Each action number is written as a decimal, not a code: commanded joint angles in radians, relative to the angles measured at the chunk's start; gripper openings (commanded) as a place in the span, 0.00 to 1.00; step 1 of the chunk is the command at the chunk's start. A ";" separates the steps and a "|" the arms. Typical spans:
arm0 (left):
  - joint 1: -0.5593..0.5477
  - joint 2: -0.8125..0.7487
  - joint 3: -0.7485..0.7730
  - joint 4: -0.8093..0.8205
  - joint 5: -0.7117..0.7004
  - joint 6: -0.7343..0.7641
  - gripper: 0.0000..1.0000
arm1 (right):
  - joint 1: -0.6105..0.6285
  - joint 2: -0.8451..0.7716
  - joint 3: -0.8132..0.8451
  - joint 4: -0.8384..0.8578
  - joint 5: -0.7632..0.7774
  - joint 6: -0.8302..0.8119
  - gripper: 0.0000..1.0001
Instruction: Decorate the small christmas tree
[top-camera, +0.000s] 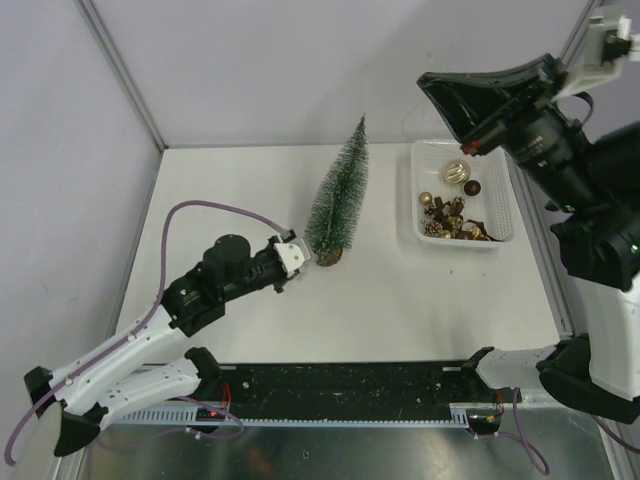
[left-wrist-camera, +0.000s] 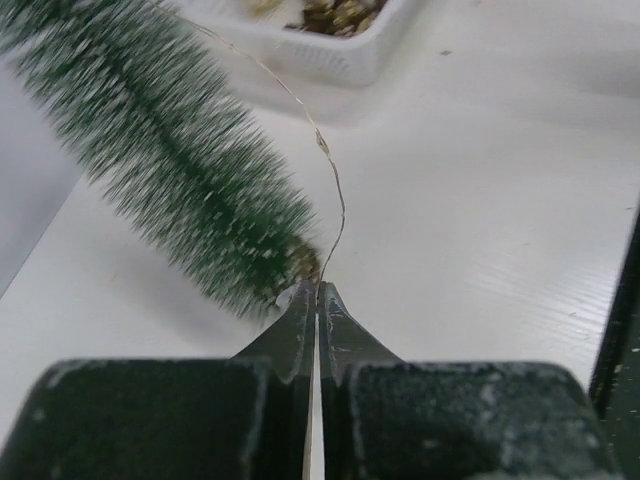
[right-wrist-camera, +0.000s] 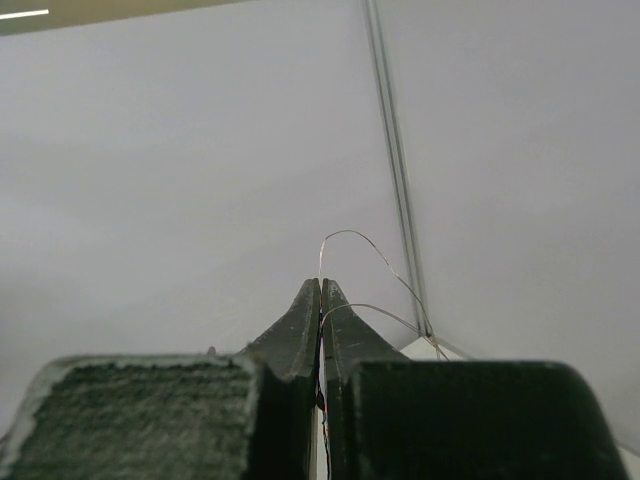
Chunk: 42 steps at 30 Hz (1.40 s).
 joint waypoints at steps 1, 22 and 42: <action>0.097 -0.066 -0.052 0.012 -0.056 0.027 0.00 | -0.032 0.050 0.035 0.074 -0.090 0.009 0.00; 0.370 -0.142 -0.136 0.101 -0.021 0.058 0.00 | -0.361 0.324 0.062 0.591 -0.553 0.452 0.00; 0.483 0.032 -0.066 0.195 0.032 0.112 0.00 | -0.396 0.583 0.108 0.779 -0.519 0.450 0.00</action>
